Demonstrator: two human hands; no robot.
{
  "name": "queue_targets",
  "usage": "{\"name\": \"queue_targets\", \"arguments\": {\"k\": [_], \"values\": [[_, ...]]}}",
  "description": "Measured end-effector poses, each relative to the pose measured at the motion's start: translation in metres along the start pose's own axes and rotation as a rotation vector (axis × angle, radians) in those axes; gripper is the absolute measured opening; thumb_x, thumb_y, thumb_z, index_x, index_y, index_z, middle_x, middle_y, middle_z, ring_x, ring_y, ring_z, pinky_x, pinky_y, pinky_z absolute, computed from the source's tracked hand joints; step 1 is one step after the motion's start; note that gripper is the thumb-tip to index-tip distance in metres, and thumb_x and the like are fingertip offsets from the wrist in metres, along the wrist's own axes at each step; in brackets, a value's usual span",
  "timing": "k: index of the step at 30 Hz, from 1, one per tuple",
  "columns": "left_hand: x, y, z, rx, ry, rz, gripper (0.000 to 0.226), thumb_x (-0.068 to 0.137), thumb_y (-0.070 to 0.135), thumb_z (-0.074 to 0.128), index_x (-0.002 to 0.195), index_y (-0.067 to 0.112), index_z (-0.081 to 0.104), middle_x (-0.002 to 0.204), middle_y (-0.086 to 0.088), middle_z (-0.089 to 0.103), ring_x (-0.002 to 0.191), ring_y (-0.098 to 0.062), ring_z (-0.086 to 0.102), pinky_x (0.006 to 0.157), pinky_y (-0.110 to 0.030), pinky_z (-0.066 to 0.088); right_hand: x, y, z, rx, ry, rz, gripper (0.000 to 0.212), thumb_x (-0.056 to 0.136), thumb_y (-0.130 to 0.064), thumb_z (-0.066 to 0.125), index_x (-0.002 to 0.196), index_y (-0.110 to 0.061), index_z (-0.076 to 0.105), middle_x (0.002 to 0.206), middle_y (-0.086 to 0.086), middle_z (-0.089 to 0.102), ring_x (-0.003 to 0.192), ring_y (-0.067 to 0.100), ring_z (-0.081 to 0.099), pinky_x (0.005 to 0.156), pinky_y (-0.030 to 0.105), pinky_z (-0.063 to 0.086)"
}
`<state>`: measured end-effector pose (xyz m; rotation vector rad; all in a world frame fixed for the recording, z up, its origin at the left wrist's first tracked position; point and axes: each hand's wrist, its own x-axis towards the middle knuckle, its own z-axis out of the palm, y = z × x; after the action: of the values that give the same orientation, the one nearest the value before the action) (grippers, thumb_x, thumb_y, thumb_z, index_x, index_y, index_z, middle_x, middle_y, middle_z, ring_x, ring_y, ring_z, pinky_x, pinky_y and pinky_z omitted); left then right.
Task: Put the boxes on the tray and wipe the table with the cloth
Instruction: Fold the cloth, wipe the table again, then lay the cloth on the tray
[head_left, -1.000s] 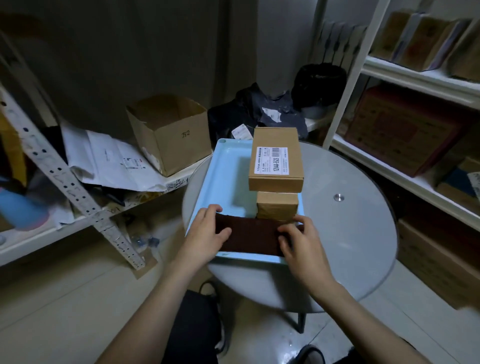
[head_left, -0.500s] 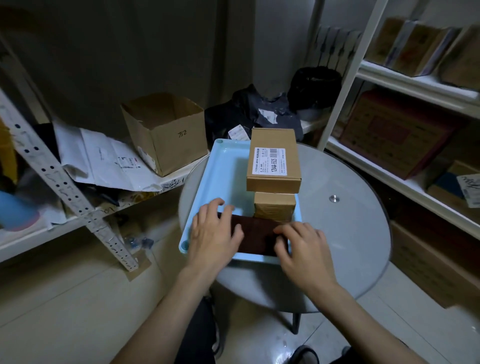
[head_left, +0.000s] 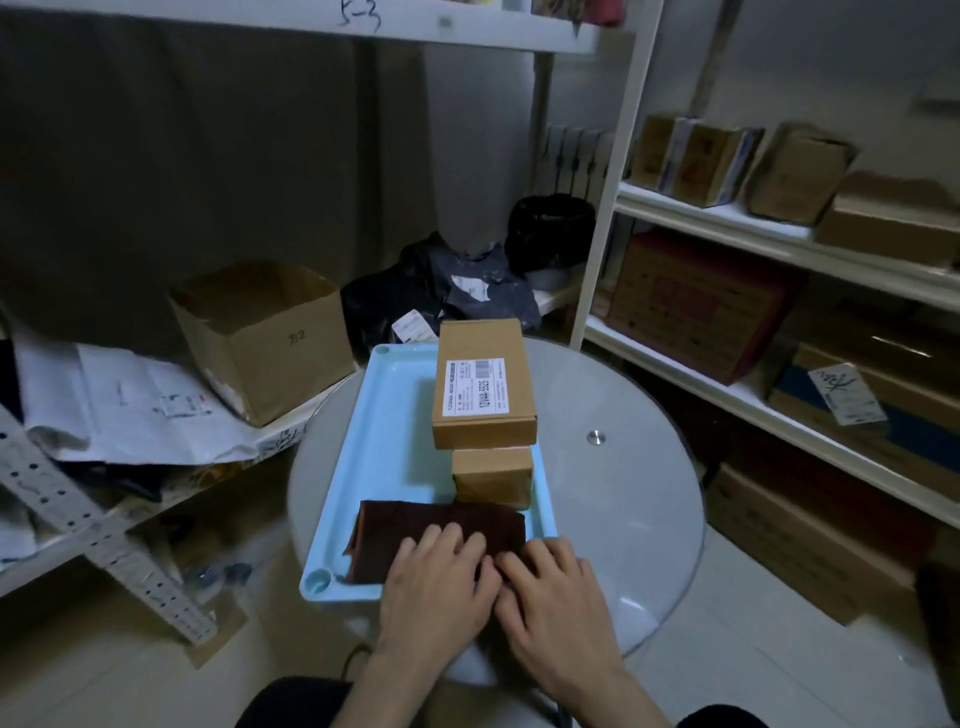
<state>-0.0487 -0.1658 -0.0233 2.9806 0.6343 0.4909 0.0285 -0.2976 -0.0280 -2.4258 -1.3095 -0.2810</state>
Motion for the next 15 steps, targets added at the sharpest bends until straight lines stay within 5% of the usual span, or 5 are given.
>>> {"name": "queue_targets", "arguments": {"k": [8,15], "values": [[0.001,0.002,0.009,0.019,0.033,-0.041,0.018,0.073,0.042,0.052,0.066,0.026,0.055,0.066,0.004,0.049,0.064,-0.022,0.054,0.053,-0.039,0.042,-0.001,0.006,0.019,0.041,0.143,0.007,0.031,0.068,-0.046,0.059,0.096,-0.034,0.065,0.088,-0.008,0.062,0.095,0.017,0.049,0.054,0.03,0.047],[0.004,0.002,0.012,0.027,0.041,-0.05,0.019,0.065,0.047,0.053,0.06,0.028,0.05,0.062,0.006,0.044,0.059,-0.018,0.052,0.048,-0.034,0.037,0.007,0.0,0.021,0.088,0.232,0.058,0.025,0.056,-0.043,0.056,0.077,-0.034,0.066,0.072,-0.009,0.062,0.086,0.015,0.046,0.043,0.027,0.043]]}}
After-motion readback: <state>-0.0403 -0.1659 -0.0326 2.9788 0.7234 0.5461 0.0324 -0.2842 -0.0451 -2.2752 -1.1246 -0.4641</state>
